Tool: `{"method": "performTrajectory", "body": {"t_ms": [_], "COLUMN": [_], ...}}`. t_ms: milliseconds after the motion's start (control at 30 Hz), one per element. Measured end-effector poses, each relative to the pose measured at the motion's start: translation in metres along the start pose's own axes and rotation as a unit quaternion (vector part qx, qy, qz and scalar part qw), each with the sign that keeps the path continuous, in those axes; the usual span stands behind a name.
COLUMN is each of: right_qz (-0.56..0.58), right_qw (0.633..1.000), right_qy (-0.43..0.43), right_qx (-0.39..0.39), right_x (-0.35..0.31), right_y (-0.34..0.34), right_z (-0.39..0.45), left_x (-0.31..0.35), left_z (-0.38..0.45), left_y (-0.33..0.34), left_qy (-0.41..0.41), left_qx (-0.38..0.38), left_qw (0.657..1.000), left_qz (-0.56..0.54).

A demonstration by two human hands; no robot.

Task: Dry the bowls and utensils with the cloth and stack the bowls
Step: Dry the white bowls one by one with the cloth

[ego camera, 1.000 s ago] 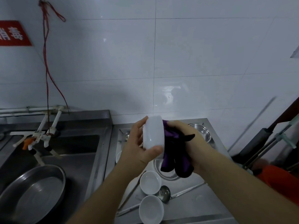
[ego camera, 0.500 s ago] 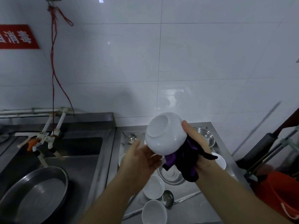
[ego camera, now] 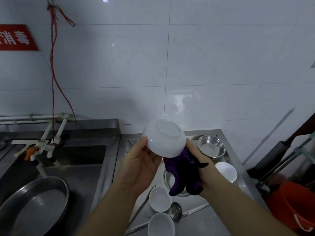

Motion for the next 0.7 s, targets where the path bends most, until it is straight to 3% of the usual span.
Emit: {"method": "performTrajectory", "body": {"t_ms": [67,133,200,267,300,367,467,500,533,567,700], "right_qz": [0.035,0.017,0.011,-0.04,-0.115,-0.319,-0.595,-0.628,-0.632,-0.614,-0.424], "right_qw": [0.998,0.992,0.977,0.939,0.908,0.813,0.59,0.544,0.543,0.578,0.794], "right_qy": [0.03,-0.006,-0.103,-0.243,-0.322,-0.453,-0.54,-0.554,-0.552,-0.536,-0.433], "right_qx": [0.035,0.124,0.188,0.24,0.244,0.18,0.074,0.049,0.037,0.036,0.054], "right_x": [0.002,-0.005,-0.016,-0.026,-0.03,-0.034,-0.038,-0.041,-0.044,-0.046,-0.059], "right_y": [0.001,0.0,0.005,0.017,0.025,0.041,0.048,0.046,0.044,0.042,0.045], "right_z": [0.004,0.007,0.005,-0.003,-0.008,-0.017,-0.024,-0.023,-0.022,-0.021,-0.015], "left_x": [0.004,0.012,0.014,0.011,0.01,0.007,0.009,0.01,0.011,0.011,0.013], "left_z": [0.002,0.001,-0.002,-0.005,-0.007,-0.01,-0.017,-0.019,-0.022,-0.024,-0.03], "left_y": [-0.006,-0.003,-0.003,-0.005,-0.002,0.001,0.007,0.008,0.009,0.01,0.014], "left_qy": [0.038,0.07,0.083,0.077,0.073,0.054,0.045,0.05,0.053,0.055,0.069], "left_qx": [-0.018,-0.028,-0.046,-0.076,-0.087,-0.134,-0.205,-0.221,-0.228,-0.228,-0.231], "left_qw": [0.997,0.988,0.965,0.943,0.935,0.931,0.934,0.933,0.934,0.936,0.936], "left_qz": [0.059,0.133,0.243,0.316,0.336,0.336,0.289,0.28,0.27,0.261,0.257]}}
Point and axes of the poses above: each hand's wrist, its own z-axis towards the middle knuckle, its own y-axis out of the palm, x = y × z, the point moved 1 cm from there along z, towards the middle knuckle, and after that the axes turned 13 degrees about y, right-handed, at the moved point
